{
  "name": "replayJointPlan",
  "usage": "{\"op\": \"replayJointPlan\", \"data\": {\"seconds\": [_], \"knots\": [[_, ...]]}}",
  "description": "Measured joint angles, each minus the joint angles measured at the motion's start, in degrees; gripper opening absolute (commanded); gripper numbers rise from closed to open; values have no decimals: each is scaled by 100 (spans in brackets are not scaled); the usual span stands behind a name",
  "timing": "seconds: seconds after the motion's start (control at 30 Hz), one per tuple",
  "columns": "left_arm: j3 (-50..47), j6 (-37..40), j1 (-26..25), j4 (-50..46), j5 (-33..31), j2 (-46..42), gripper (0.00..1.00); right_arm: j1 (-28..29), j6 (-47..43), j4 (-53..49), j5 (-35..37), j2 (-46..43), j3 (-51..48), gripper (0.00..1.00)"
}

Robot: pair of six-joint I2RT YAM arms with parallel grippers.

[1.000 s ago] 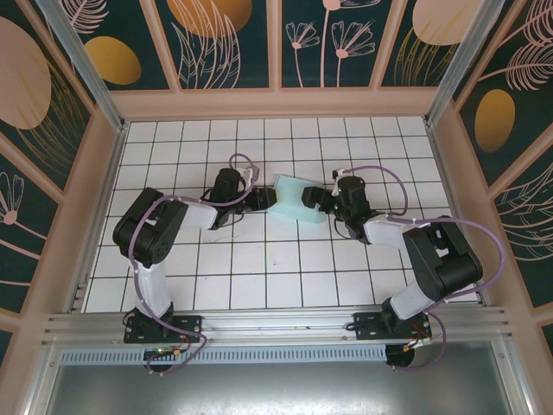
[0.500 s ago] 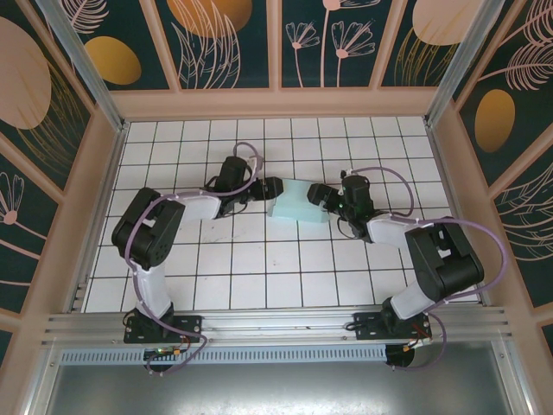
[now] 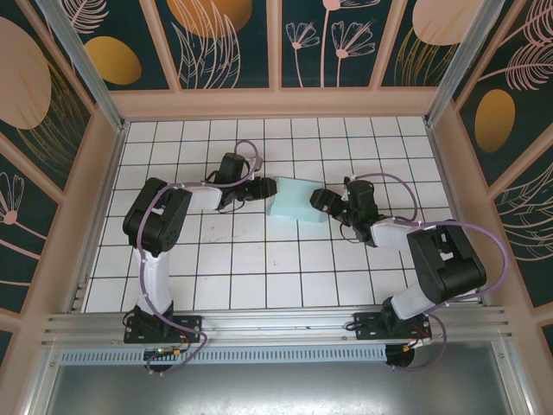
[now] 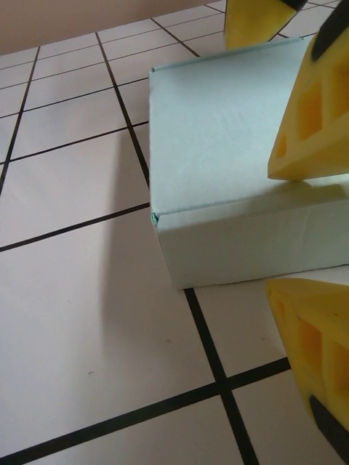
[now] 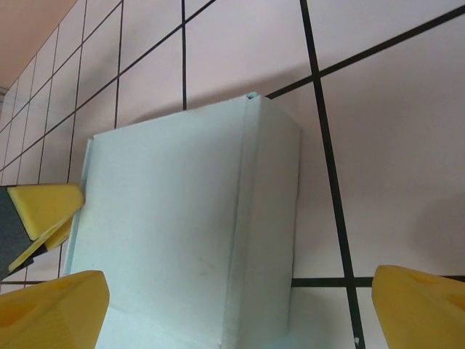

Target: Fold the paper box

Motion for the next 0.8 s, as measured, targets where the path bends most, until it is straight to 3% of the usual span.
{"op": "replayJointPlan", "data": {"seconds": [0.3, 0.8], "knots": [[-57, -70, 144, 122, 435, 20, 25, -9, 96, 103, -160, 0, 0, 93], [-636, -793, 538, 1528, 1290, 188, 14, -26, 627, 695, -691, 129, 4, 93]]}}
